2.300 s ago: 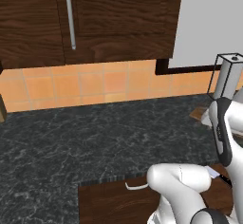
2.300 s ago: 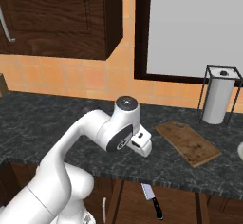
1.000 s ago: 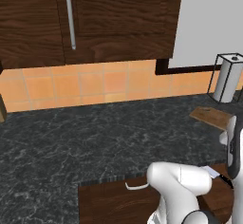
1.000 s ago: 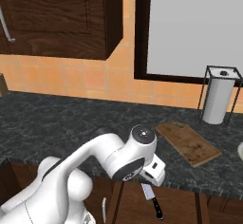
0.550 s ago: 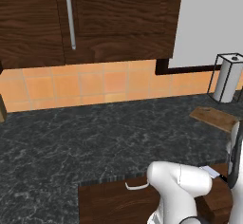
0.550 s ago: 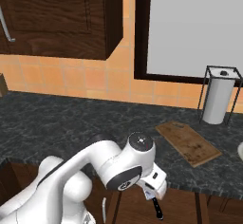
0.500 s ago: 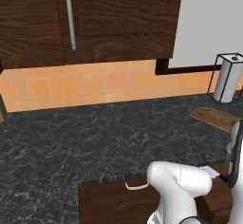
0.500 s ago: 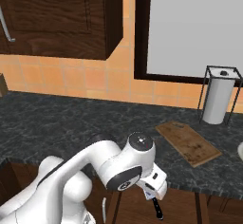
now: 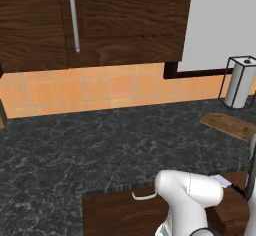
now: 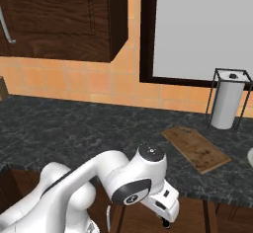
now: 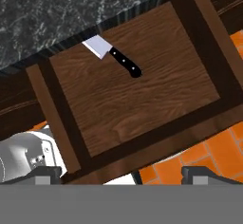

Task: Pick up the knife from the drawer and place it on the cutting board. Then place the meat from the plate to the cutting board.

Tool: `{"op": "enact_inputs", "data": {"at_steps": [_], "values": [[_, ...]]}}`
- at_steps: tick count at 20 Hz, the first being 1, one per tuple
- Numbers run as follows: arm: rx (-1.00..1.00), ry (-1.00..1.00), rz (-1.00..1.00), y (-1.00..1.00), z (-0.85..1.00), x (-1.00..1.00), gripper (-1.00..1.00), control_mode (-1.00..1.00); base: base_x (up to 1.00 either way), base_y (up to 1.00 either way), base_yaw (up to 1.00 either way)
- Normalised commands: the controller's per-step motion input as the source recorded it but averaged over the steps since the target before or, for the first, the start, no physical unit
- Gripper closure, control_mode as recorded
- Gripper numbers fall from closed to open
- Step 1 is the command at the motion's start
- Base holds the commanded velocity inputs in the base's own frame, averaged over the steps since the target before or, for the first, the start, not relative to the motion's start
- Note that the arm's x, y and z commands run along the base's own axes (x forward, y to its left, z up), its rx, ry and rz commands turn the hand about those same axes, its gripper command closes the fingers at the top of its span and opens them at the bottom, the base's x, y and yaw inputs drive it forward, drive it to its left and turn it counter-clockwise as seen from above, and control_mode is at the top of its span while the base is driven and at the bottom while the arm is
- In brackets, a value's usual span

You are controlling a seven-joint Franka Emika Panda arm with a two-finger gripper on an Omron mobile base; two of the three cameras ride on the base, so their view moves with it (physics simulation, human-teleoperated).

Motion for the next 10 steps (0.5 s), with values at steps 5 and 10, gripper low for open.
{"op": "enact_inputs", "data": {"at_steps": [5, 10], "values": [[0.00, 0.01, 0.00, -0.13, 0.00, -0.41, -1.00, -1.00, 0.00, 0.00, 0.00], [-0.02, 0.06, 0.00, -0.01, -0.08, 0.12, -1.00, -1.00, 0.00, 0.00, 0.00]]}}
